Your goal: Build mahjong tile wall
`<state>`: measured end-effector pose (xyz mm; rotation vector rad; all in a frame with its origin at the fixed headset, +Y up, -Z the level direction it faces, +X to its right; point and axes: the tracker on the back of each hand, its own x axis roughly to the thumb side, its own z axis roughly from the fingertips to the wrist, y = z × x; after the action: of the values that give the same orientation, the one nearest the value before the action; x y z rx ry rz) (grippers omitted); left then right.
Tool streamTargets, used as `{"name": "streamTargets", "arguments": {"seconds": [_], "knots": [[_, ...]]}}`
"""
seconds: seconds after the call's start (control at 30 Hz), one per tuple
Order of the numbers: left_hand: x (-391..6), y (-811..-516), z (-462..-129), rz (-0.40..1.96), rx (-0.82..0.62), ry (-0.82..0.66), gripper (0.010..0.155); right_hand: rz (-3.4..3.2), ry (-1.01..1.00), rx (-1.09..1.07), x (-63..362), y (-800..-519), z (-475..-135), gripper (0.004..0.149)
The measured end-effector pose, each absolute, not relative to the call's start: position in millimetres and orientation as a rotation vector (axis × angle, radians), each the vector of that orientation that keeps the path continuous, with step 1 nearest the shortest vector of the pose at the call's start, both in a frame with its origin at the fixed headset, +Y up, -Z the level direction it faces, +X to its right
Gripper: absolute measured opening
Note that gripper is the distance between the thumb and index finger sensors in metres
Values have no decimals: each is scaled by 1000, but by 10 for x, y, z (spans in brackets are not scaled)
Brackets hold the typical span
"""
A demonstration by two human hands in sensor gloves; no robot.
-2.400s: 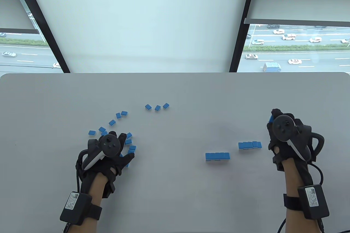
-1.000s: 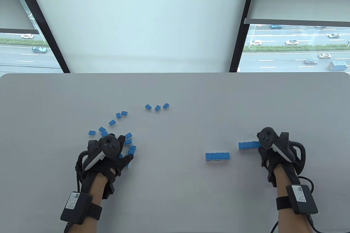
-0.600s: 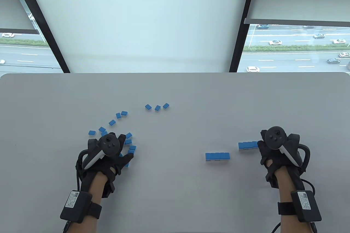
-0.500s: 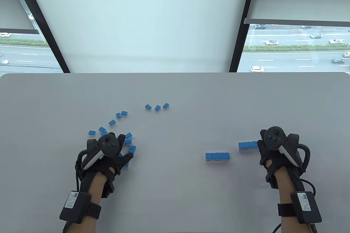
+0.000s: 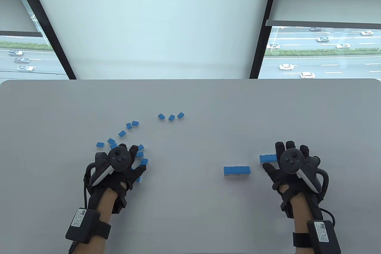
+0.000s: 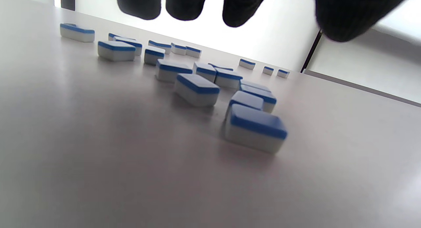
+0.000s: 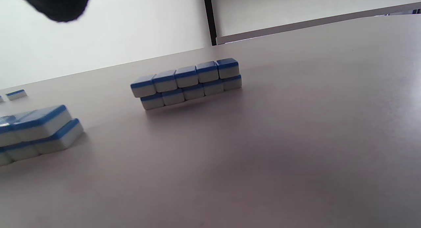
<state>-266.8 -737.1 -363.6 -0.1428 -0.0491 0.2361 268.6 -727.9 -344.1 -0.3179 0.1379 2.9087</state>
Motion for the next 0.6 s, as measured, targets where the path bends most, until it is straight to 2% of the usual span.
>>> {"name": "streamTargets", "arguments": {"seconds": [0.07, 0.4, 0.6], "knots": [[-2677, -7352, -3624, 234, -119, -51, 81, 2912, 96, -335, 2714, -7298, -3457, 84], [-2720, -7272, -3595, 158, 24, 18, 71, 2857, 176, -337, 2787, -7418, -3461, 81], [-2572, -7312, -3566, 21, -51, 62, 61, 2917, 204, -296, 2660, -7444, -3477, 80]]}}
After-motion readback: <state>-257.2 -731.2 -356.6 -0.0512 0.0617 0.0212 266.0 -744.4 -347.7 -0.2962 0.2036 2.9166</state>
